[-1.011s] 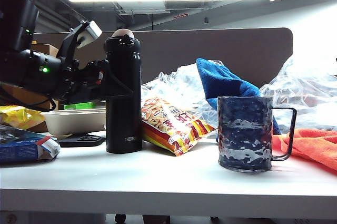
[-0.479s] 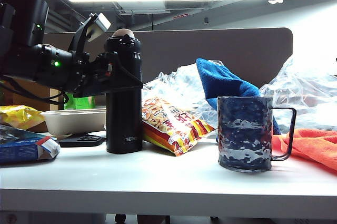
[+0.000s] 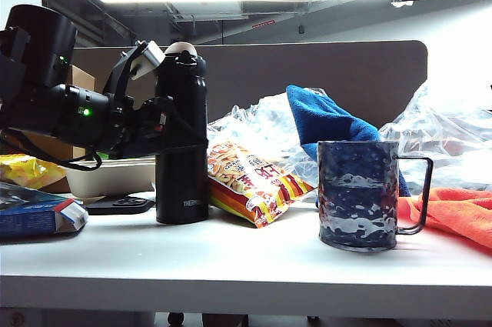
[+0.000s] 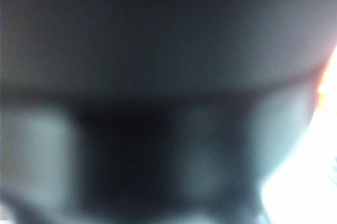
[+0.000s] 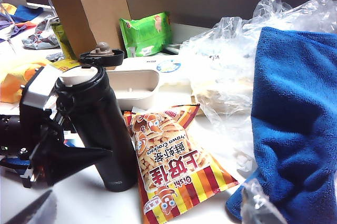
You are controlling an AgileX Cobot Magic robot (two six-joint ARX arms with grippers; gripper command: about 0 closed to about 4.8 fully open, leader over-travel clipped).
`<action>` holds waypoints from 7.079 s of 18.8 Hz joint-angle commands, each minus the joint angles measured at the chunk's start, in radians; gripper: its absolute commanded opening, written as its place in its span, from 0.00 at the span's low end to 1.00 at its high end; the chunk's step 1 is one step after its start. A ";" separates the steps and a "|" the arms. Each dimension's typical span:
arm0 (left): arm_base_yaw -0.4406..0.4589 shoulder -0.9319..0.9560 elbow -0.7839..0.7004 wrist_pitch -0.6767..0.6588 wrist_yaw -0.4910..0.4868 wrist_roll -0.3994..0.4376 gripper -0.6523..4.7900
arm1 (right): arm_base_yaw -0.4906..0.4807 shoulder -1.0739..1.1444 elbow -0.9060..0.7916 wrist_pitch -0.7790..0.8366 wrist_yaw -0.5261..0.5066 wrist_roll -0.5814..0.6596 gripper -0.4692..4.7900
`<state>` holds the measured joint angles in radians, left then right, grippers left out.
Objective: Pick up the black thermos, pour some water into the cup, then place the black thermos back on the table.
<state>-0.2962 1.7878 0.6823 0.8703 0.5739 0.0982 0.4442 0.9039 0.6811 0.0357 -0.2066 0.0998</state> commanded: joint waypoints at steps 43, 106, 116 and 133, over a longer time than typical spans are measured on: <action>-0.389 -0.014 0.367 -0.282 -0.694 1.157 0.11 | 0.001 0.000 -0.054 -0.307 -0.039 -0.201 0.09; -0.346 0.025 0.408 -0.084 -0.349 1.932 0.11 | -0.001 -0.001 -0.059 -0.397 -0.133 -0.269 0.09; -0.346 0.025 0.408 -0.095 -0.380 1.400 0.11 | -0.001 -0.011 -0.058 -0.383 -0.133 -0.268 0.09; -0.355 -0.477 0.013 -0.218 -0.619 -0.049 0.11 | 0.008 -0.175 -0.075 -0.022 0.035 -0.010 0.09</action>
<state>-0.6506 1.3190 0.7311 0.6014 -0.0383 0.0883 0.4477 0.7189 0.6167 -0.0002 -0.1589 0.0784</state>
